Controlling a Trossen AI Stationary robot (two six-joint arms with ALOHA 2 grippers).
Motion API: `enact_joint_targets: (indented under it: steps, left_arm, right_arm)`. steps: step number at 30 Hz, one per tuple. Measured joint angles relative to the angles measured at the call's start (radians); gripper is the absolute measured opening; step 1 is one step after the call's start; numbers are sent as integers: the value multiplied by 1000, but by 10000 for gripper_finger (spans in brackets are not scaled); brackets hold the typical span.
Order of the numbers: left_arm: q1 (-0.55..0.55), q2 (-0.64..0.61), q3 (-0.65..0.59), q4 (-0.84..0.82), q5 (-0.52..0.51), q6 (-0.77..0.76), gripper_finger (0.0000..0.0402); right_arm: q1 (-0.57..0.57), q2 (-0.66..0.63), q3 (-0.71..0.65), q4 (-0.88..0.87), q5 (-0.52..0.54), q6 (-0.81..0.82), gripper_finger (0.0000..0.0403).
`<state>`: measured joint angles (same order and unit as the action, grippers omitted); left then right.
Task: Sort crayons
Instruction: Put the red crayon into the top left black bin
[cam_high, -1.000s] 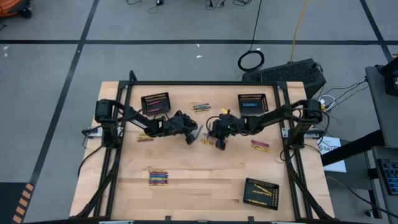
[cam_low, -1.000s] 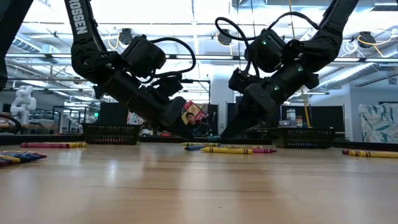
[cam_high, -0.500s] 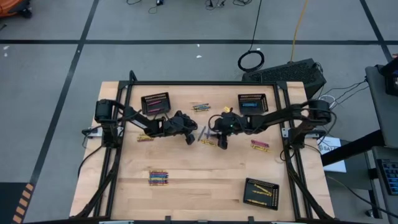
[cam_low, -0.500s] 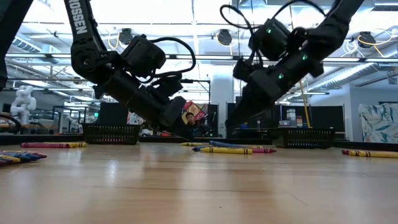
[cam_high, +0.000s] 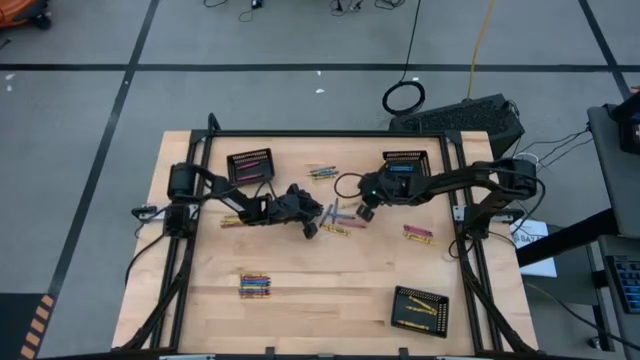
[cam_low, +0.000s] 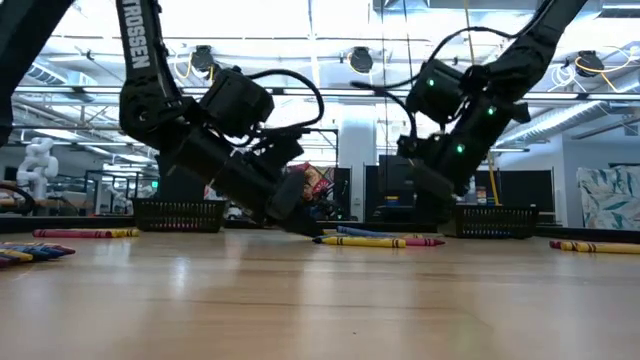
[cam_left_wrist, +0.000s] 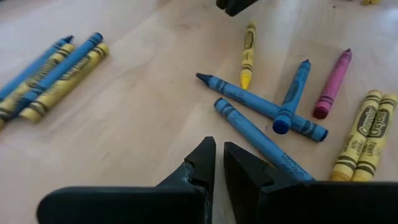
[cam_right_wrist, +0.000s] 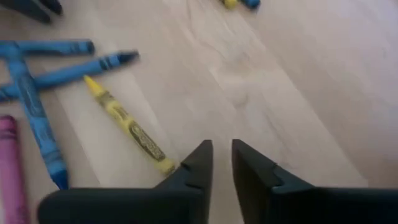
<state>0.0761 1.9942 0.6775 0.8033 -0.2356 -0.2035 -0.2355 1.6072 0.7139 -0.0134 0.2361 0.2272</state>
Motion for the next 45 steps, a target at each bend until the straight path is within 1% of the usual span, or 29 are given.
enact_joint_targets:
  steps: [2,4,7,12,15,18,21,25,28,32,35,37,39,43,45]
  left_arm:
    - [0,13,9,4,0,0,44]
    - [0,21,16,7,-1,0,44]
    - [0,21,17,6,0,1,44]
    - [0,22,17,18,1,2,44]
    - [0,17,17,14,2,18,44]
    - [-8,-30,16,-35,-5,28,44]
    - [-22,-111,16,-140,-36,41,44]
    - [-53,-233,16,-255,-102,72,44]
    - [-85,-302,16,-284,-115,97,44]
    - [-135,-355,16,-264,-116,112,44]
    - [-176,-359,16,-174,-117,122,44]
    - [-203,-360,16,-94,-117,159,44]
    - [-225,-355,16,-35,-113,196,44]
    - [-250,-352,16,7,-113,249,44]
    - [-256,-353,16,-2,-113,253,44]
  right_arm:
    - [1,16,0,0,-1,0,14]
    - [3,26,0,2,-4,0,4]
    - [10,35,0,13,-4,1,7]
    - [25,36,0,68,-102,-22,7]
    - [40,35,0,73,-108,-54,3]
    - [51,33,0,73,-105,-55,1]
    - [68,10,0,75,-104,-55,0]
    - [102,-55,0,75,-99,-56,0]
    - [149,-127,0,60,-55,-61,0]
    - [252,-225,0,50,-20,-108,0]
    - [354,-277,0,54,-20,-172,0]
    - [409,-293,1,52,-22,-197,0]
    - [448,-297,1,34,-24,-198,0]
    - [507,-297,-17,-54,-17,-168,0]
    - [526,-297,-70,-41,43,-125,0]
